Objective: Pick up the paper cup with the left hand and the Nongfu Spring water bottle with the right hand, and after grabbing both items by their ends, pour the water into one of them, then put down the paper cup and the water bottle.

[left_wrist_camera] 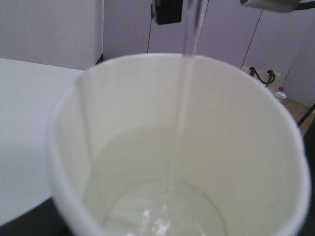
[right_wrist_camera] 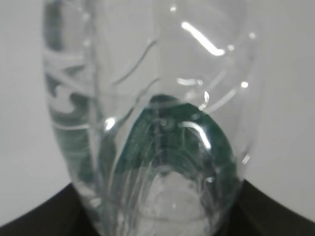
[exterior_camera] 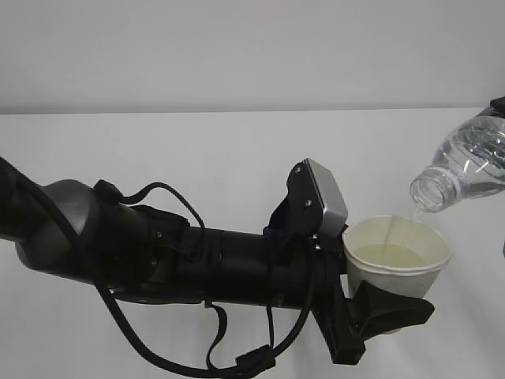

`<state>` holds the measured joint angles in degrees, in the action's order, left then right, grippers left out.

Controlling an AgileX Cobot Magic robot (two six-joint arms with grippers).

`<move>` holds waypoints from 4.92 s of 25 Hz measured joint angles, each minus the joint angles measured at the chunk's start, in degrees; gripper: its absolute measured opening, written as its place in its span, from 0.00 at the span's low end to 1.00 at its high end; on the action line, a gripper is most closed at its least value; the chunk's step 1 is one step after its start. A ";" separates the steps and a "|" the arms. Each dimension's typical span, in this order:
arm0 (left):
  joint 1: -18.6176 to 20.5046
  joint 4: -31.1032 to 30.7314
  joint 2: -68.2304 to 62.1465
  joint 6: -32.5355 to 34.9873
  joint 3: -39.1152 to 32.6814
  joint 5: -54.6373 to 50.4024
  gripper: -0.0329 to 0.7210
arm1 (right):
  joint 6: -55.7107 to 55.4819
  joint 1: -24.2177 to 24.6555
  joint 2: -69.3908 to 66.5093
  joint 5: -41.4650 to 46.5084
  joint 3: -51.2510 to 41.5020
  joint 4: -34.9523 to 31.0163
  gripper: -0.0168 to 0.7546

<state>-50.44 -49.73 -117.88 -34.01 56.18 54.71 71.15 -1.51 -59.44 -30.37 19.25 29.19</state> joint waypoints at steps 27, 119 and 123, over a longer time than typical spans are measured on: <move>0.00 -0.12 0.00 0.00 0.00 -0.05 0.65 | -22.87 0.00 0.00 -0.26 0.00 -0.68 0.56; 2.12 3.19 0.00 0.00 0.00 -1.12 0.65 | -71.15 0.00 -39.66 -33.70 -2.61 -27.09 0.56; 3.29 3.29 0.00 0.00 0.00 -1.12 0.65 | -71.15 0.00 -43.87 -33.73 0.03 -27.09 0.56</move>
<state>-47.16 -46.44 -117.88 -34.01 56.18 53.58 0.00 -1.51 -103.31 -64.09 19.28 2.10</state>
